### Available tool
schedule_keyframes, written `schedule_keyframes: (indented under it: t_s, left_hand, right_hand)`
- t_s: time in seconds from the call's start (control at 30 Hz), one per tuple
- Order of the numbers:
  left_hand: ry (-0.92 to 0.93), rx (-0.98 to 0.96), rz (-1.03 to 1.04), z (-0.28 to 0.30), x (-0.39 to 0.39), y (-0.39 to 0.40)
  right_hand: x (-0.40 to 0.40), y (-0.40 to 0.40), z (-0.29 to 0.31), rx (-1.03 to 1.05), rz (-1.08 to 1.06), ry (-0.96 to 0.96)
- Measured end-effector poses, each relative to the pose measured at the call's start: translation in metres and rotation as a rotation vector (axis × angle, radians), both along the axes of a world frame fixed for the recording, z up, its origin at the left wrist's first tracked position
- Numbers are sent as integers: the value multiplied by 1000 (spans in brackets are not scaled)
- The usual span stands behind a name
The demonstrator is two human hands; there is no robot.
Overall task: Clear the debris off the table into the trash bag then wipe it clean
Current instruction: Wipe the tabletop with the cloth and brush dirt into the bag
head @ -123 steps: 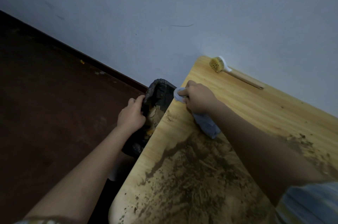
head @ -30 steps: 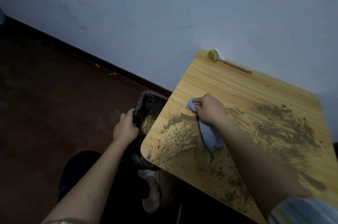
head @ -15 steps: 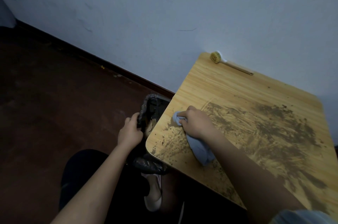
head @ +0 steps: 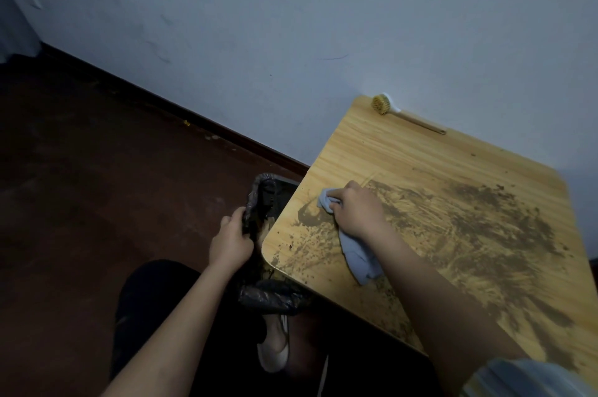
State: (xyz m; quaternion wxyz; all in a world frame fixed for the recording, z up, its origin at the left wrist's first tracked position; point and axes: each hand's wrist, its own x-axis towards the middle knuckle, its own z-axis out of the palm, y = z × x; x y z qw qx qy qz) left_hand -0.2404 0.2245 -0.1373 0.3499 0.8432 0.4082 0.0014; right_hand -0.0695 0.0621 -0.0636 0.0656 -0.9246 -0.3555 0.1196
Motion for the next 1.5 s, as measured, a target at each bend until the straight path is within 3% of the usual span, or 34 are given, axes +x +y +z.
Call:
schedule_keyframes:
  t_s: [0.63,0.97,1.5]
  left_hand:
    - [-19,-60,59,-4,-19,-14]
    - [-35,-52,53,-1,-27,-15]
    - [-47,-67,57,-1,-40,-24]
  right_hand:
    - [-47,8,-17,-12,214,-48]
    - [-43,7,-9,-11,131,-113]
    - [-72,11,-15,-56,273,-126]
